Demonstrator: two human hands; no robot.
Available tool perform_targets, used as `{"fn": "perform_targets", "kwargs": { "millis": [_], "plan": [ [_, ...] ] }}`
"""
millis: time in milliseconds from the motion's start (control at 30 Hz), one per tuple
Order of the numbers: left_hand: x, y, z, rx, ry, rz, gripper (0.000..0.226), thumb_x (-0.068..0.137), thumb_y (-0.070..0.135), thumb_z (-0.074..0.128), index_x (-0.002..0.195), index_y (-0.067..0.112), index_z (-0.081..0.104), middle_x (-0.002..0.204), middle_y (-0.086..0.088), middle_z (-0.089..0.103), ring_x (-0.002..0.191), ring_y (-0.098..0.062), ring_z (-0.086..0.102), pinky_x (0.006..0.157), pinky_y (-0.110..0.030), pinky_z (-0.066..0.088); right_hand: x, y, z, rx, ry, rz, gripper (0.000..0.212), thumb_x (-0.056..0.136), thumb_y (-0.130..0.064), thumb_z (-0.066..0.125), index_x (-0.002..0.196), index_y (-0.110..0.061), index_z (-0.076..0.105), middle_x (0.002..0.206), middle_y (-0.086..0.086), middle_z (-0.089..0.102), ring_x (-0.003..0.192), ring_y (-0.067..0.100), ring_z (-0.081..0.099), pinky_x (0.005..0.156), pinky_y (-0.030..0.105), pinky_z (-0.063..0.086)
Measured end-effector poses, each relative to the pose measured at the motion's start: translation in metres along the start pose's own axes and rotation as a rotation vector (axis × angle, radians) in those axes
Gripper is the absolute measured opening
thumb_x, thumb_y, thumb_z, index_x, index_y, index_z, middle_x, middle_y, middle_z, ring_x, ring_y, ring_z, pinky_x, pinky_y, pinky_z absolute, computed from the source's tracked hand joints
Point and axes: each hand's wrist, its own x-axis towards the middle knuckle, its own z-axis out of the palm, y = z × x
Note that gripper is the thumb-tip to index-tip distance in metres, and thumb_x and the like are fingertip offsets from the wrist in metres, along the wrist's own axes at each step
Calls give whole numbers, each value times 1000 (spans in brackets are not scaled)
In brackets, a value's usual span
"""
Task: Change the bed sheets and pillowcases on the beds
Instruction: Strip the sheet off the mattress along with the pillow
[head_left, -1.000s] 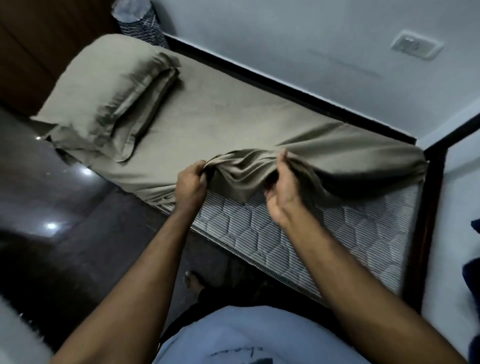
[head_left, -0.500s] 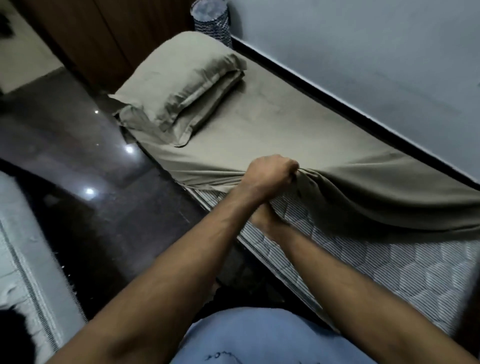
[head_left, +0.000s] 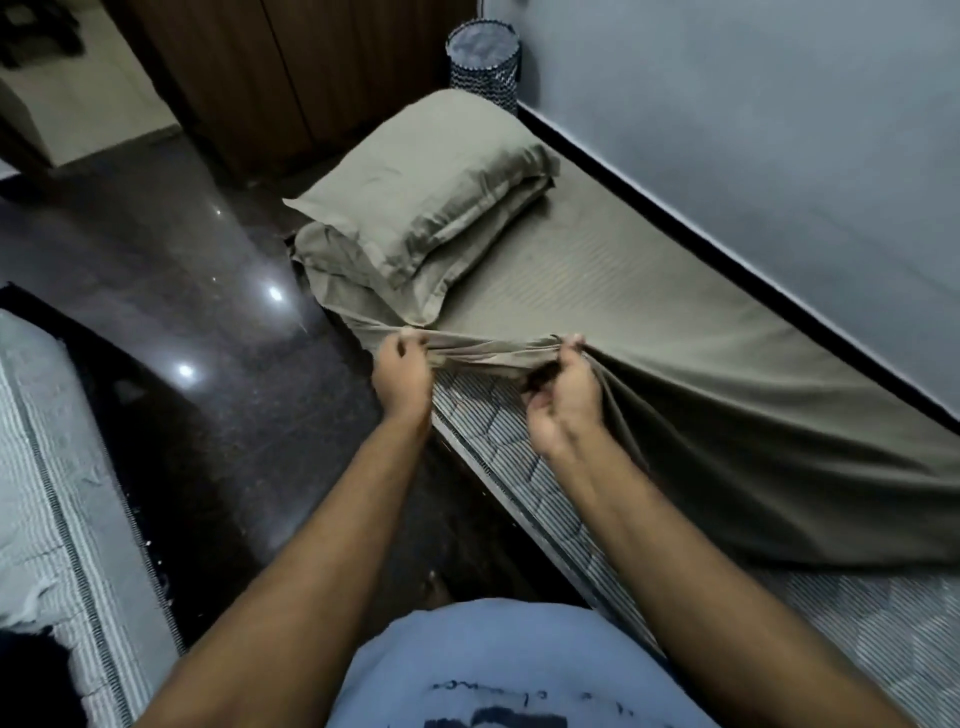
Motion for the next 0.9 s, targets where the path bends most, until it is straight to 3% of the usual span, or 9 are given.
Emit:
{"fn": "perform_targets", "kwargs": {
  "millis": [67, 133, 300, 433, 500, 600, 667, 767, 900],
  "plan": [
    [12, -17, -12, -132, -146, -385, 40, 100, 51, 44, 83, 18, 59, 83, -10, 66, 69, -26, 65, 59, -30, 52, -8, -16, 12, 72, 28, 56, 33, 102, -43, 49, 79, -21, 57, 57, -7, 63, 46, 6, 56, 39, 14, 38],
    [6, -25, -12, -259, -393, -634, 48, 103, 57, 37, 90, 14, 54, 83, -6, 63, 69, -19, 60, 61, -29, 45, -15, -27, 24, 174, 6, 88, 35, 101, -45, 48, 76, -22, 55, 56, -7, 60, 42, 6, 52, 36, 12, 32],
    [11, 6, 7, -621, -557, -652, 62, 101, 64, 34, 97, 8, 59, 88, -11, 71, 78, -23, 67, 67, -34, 52, -26, -22, 49, 136, 42, 83, 38, 99, -52, 46, 75, -23, 53, 54, -4, 54, 42, 8, 44, 37, 13, 24],
    [38, 37, 21, -881, -465, -706, 42, 104, 46, 46, 100, 8, 66, 75, -8, 70, 67, -23, 67, 58, -33, 58, -27, -21, 63, 79, 14, 50, 36, 100, -50, 46, 78, -22, 53, 58, -5, 55, 47, 8, 46, 39, 15, 25],
    [60, 42, 25, -929, -335, -747, 33, 106, 31, 49, 120, 5, 64, 86, -12, 71, 74, -27, 68, 71, -38, 58, -27, -18, 69, -112, -7, 15, 34, 101, -47, 47, 79, -22, 55, 58, -6, 56, 50, 7, 47, 45, 19, 27],
    [84, 48, 16, -877, -240, -665, 38, 106, 28, 48, 135, 4, 57, 117, -16, 66, 91, -29, 67, 62, -36, 60, -33, 0, 82, -608, -145, 86, 22, 99, -35, 55, 81, -22, 60, 65, -6, 53, 54, 5, 45, 52, 22, 28],
    [93, 45, 6, -809, -219, -540, 26, 106, 29, 48, 123, 14, 60, 111, -12, 67, 88, -26, 65, 59, -37, 59, -37, 17, 95, -736, -312, 41, 18, 99, -24, 58, 83, -19, 64, 67, -6, 54, 54, 4, 45, 51, 19, 30],
    [100, 35, -11, -621, -175, -331, 16, 107, 28, 46, 103, 18, 58, 103, -13, 68, 92, -24, 66, 89, -44, 57, -12, 36, 121, -929, -392, -315, 19, 101, -16, 57, 85, -11, 65, 63, -8, 59, 53, 1, 51, 54, 20, 43],
    [103, 13, -41, -61, -228, 38, 27, 105, 22, 51, 120, 2, 61, 124, -16, 61, 112, -26, 59, 105, -40, 47, 53, 51, 154, -1484, -432, -745, 22, 94, -33, 60, 94, -13, 72, 88, 7, 71, 83, 22, 66, 77, 32, 50]
  ]
}}
